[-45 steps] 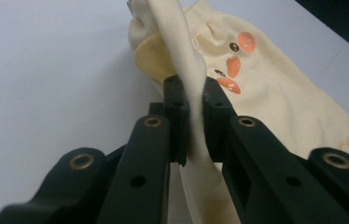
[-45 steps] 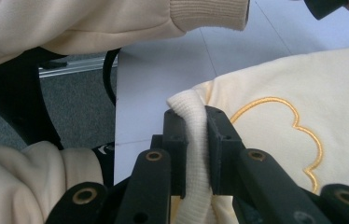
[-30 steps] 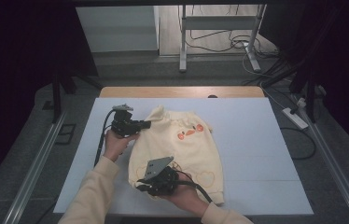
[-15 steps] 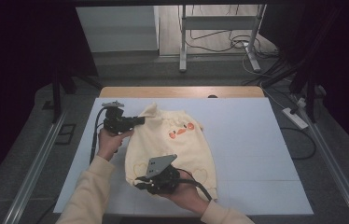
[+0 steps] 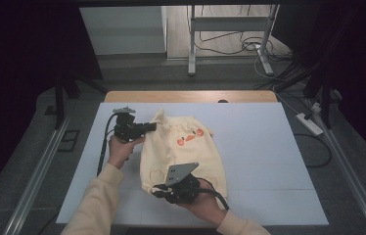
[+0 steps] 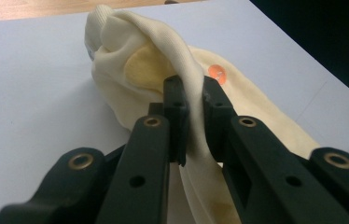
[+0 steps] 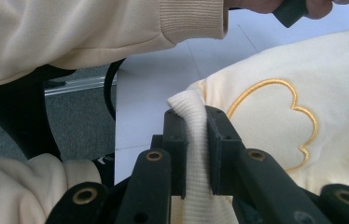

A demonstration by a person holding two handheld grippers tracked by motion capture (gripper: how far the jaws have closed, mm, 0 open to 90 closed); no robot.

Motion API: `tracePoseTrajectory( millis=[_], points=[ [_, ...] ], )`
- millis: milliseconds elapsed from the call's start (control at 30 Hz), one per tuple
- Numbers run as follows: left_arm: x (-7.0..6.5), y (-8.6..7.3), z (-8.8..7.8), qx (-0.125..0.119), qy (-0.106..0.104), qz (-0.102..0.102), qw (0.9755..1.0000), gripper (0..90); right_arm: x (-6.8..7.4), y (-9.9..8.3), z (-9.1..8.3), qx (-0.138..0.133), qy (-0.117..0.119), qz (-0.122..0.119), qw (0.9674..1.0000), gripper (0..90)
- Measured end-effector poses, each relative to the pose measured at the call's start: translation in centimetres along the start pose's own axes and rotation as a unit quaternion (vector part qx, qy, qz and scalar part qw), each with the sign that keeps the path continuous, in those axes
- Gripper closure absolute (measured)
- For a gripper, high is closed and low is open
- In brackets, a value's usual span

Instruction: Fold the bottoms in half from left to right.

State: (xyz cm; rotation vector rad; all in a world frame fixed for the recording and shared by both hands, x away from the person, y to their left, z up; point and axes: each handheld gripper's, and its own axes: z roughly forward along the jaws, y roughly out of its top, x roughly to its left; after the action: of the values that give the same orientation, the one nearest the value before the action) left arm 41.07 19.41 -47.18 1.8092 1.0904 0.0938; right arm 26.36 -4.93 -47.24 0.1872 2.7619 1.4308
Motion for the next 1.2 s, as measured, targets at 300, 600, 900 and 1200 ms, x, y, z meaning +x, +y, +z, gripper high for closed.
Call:
tracePoseTrajectory(
  millis=[300, 600, 900, 1200],
  points=[
    [-0.4, 0.1, 0.9, 0.003, 0.0, 0.004, 1.0, 82.0, -0.4, -1.0, -1.1, 0.004, -0.012, 0.013, 0.9998, 79.3],
    [-0.8, 0.0, 1.8, 0.009, 0.0, 0.009, 0.9999, 82.0, -0.3, -1.6, -2.0, 0.005, -0.021, 0.019, 0.9996, 79.3],
    [-1.3, 0.2, 2.5, 0.012, -0.004, 0.014, 0.9998, 81.9, -0.3, -2.1, -2.8, 0.006, -0.028, 0.023, 0.9993, 79.7],
    [-1.9, 0.4, 3.3, 0.016, -0.009, 0.019, 0.9997, 81.9, -0.3, -2.7, -3.7, 0.004, -0.035, 0.031, 0.9989, 79.7]
  ],
)
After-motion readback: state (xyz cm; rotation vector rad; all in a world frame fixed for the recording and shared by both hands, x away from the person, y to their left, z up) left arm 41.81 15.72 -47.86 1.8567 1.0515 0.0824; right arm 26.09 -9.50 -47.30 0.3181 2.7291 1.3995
